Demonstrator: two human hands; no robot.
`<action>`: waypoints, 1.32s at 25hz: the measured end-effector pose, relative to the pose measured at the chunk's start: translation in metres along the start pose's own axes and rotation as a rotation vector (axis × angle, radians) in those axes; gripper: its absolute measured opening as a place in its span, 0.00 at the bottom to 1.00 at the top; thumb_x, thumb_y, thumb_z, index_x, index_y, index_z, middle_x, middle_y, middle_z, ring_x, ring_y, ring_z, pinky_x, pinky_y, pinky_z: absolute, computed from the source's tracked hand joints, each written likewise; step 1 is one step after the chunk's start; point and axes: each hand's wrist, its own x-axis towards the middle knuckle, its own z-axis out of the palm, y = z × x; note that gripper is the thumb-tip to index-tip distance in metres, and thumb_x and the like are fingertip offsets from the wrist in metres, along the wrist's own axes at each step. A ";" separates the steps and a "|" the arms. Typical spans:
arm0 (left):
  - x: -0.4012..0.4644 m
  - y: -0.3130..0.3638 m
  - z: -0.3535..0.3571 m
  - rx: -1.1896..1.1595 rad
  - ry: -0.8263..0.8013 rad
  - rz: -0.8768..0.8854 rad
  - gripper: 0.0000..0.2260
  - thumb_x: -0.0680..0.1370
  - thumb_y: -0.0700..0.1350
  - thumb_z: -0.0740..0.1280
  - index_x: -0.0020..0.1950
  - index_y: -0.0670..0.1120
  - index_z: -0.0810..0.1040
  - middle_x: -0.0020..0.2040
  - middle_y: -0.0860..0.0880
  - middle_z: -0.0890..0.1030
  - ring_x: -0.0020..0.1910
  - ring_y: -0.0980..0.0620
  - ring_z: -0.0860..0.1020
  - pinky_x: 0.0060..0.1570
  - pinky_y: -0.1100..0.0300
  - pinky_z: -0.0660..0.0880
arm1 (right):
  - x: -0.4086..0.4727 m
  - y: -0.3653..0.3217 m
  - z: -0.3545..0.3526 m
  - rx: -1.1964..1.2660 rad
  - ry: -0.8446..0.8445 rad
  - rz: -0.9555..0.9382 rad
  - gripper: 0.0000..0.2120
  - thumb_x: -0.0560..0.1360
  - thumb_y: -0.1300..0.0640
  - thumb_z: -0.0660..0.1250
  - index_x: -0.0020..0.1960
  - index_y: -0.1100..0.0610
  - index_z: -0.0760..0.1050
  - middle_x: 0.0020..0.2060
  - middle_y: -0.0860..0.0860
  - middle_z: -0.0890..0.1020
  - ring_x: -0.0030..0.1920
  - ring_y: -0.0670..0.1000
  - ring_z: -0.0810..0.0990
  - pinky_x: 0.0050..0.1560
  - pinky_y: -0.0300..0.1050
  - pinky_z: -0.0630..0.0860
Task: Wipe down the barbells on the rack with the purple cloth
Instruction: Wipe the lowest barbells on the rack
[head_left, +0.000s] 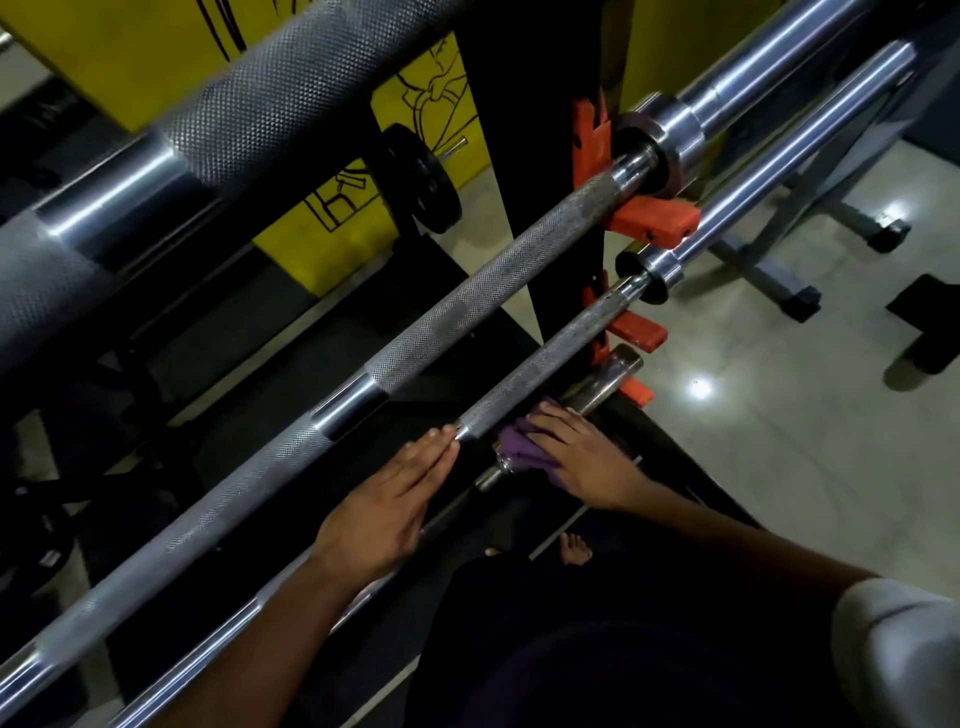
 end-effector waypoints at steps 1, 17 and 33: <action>-0.001 0.000 0.000 0.003 -0.004 -0.004 0.30 0.78 0.33 0.61 0.79 0.41 0.60 0.81 0.47 0.56 0.80 0.49 0.57 0.75 0.47 0.62 | -0.003 0.015 -0.009 -0.065 0.014 -0.008 0.31 0.73 0.53 0.70 0.75 0.53 0.69 0.75 0.52 0.69 0.79 0.56 0.61 0.77 0.62 0.60; -0.001 0.002 -0.001 0.004 -0.043 -0.054 0.27 0.79 0.37 0.51 0.80 0.42 0.58 0.82 0.48 0.55 0.80 0.50 0.56 0.75 0.46 0.61 | -0.002 -0.021 -0.020 0.263 0.102 0.401 0.26 0.70 0.62 0.71 0.67 0.51 0.72 0.68 0.49 0.75 0.75 0.53 0.67 0.74 0.61 0.66; 0.114 0.016 -0.003 0.016 -0.163 0.088 0.27 0.83 0.48 0.49 0.82 0.43 0.49 0.82 0.48 0.44 0.81 0.51 0.44 0.78 0.49 0.57 | -0.089 -0.042 -0.023 1.699 0.858 1.230 0.19 0.76 0.64 0.65 0.66 0.58 0.76 0.50 0.58 0.83 0.48 0.56 0.82 0.53 0.50 0.78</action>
